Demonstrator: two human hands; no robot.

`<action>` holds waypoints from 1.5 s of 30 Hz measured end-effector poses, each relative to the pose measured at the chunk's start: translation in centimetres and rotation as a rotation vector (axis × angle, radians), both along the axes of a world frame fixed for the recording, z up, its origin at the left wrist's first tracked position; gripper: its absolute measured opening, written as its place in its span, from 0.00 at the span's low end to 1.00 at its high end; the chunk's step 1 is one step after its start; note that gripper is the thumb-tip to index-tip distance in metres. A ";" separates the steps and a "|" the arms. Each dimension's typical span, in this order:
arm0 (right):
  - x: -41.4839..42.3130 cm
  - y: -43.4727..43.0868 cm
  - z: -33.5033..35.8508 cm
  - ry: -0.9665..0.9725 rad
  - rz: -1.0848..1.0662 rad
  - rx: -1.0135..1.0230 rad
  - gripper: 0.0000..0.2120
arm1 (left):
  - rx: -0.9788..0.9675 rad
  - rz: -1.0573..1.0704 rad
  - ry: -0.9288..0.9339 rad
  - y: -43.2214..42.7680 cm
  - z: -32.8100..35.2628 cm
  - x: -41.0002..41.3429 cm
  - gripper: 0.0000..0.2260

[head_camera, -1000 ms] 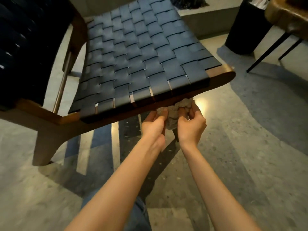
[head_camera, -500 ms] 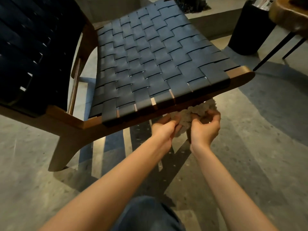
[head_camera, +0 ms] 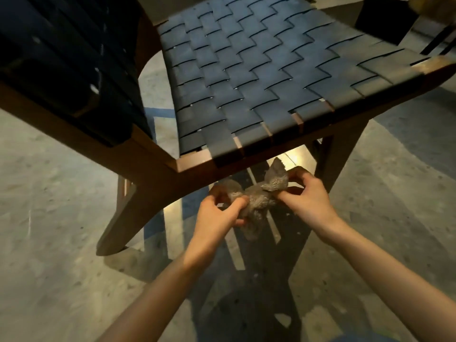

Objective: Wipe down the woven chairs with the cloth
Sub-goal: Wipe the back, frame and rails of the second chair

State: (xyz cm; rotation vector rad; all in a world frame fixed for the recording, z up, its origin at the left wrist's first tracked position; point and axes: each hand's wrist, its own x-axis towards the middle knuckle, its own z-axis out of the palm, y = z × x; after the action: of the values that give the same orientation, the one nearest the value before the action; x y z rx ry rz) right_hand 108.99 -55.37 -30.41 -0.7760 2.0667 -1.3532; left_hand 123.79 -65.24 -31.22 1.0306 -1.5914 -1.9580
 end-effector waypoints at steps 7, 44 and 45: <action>6.4 -2.6 1.1 -0.304 0.083 0.029 0.10 | -0.560 0.262 -0.087 0.3 0.1 6.9 0.06; 20.0 -12.9 -4.9 -0.407 -0.252 -0.255 0.22 | -0.862 -0.043 -0.112 -11.8 -3.8 13.4 0.23; 20.1 -13.0 -5.8 -0.350 -0.209 -0.256 0.19 | -0.928 -0.025 -0.154 -11.9 -4.5 13.7 0.23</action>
State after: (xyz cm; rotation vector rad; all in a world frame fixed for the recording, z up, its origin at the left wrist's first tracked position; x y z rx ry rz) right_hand 129.12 -68.42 -36.16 -0.3908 1.7567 -1.7536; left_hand 137.49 -77.18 -35.67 0.7504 -2.2399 -0.9200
